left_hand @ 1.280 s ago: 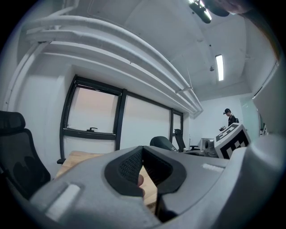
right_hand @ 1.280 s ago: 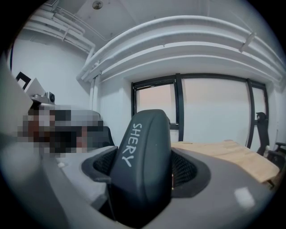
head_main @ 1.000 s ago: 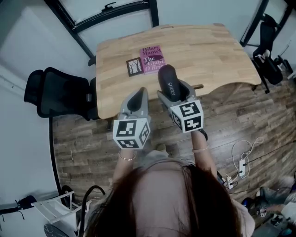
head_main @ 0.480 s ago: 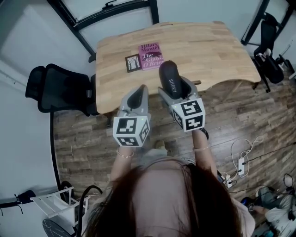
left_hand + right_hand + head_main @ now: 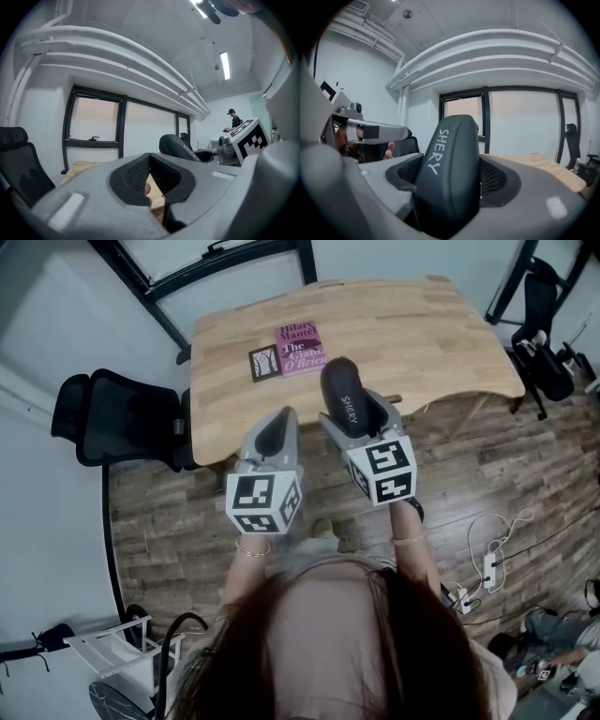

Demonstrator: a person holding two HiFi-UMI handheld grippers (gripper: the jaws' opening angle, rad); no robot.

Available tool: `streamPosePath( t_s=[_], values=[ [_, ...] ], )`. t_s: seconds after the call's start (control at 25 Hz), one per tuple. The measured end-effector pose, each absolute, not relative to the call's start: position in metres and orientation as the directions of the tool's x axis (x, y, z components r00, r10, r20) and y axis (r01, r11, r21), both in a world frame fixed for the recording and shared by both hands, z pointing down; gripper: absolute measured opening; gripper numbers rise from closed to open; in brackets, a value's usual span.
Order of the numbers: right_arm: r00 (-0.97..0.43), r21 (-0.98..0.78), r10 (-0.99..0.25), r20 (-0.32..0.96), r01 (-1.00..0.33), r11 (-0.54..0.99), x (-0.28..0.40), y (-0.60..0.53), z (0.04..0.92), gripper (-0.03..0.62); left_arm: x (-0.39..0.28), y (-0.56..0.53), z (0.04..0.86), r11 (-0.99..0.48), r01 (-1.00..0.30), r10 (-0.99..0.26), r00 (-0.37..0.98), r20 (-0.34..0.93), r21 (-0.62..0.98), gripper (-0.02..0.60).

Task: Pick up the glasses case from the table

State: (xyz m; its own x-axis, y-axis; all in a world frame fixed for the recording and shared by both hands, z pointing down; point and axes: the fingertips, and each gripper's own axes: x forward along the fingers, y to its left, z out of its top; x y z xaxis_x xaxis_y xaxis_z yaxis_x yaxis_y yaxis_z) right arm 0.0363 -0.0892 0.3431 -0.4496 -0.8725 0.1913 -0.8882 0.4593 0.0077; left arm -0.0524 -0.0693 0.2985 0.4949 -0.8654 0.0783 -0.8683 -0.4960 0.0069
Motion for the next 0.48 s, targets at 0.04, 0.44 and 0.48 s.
streamPosePath(
  t_s=[0.04, 0.44, 0.48],
  values=[
    [-0.450, 0.009, -0.873, 0.190, -0.888, 0.460, 0.037, -0.087, 0.342, 0.365, -0.052, -0.068, 0.298, -0.495, -0.869, -0.866, 0.494, 0.078, 0.007, 0.002],
    [-0.456, 0.002, -0.874, 0.169, -0.886, 0.463, 0.046, -0.066, 0.335, 0.365, -0.046, -0.051, 0.295, -0.492, -0.871, -0.868, 0.491, 0.075, 0.003, 0.002],
    [-0.455, 0.003, -0.874, 0.167, -0.887, 0.462, 0.046, -0.064, 0.334, 0.365, -0.046, -0.049, 0.295, -0.492, -0.871, -0.868, 0.490, 0.075, 0.003, 0.002]
  ],
)
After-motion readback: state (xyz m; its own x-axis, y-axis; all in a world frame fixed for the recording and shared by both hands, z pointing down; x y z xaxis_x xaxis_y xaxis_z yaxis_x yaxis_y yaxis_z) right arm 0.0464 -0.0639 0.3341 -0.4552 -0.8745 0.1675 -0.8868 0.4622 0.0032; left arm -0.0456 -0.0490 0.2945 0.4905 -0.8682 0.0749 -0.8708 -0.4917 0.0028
